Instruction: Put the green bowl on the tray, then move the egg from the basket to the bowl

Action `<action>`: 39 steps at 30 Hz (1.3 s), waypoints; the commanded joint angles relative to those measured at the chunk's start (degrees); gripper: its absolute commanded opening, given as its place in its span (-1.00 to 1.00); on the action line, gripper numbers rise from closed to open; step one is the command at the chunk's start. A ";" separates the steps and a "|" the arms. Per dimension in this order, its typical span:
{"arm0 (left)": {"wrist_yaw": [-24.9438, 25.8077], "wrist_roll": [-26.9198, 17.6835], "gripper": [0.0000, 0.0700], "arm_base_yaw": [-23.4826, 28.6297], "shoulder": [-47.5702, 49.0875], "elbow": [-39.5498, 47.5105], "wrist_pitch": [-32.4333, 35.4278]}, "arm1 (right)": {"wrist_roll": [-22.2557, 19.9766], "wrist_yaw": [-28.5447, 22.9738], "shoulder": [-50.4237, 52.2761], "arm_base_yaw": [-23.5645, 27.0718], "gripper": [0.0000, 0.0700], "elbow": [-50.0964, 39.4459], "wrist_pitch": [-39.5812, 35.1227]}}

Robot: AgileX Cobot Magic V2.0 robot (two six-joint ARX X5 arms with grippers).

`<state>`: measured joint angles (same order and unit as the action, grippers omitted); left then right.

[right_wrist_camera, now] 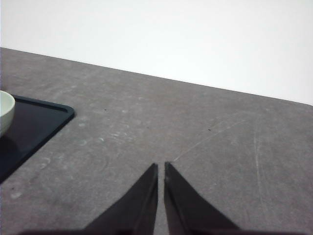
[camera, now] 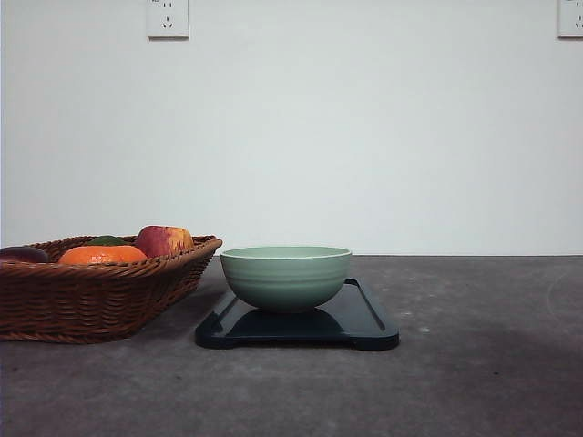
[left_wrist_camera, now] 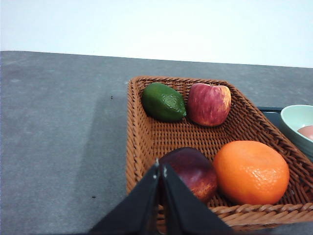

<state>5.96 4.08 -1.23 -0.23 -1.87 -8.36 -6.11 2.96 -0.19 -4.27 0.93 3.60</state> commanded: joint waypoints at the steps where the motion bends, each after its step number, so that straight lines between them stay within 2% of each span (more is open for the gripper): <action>1: 0.04 -0.12 -1.00 0.11 0.04 1.07 0.61 | 0.70 -0.02 -0.02 -0.04 -0.96 -0.24 -0.81; 39: 0.04 -0.11 -1.00 0.11 0.04 1.07 0.61 | 0.70 -0.02 -0.02 -0.04 -0.96 -0.24 -0.81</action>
<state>5.96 4.09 -1.23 -0.23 -1.87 -8.36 -6.11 2.95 -0.19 -4.27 0.93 3.58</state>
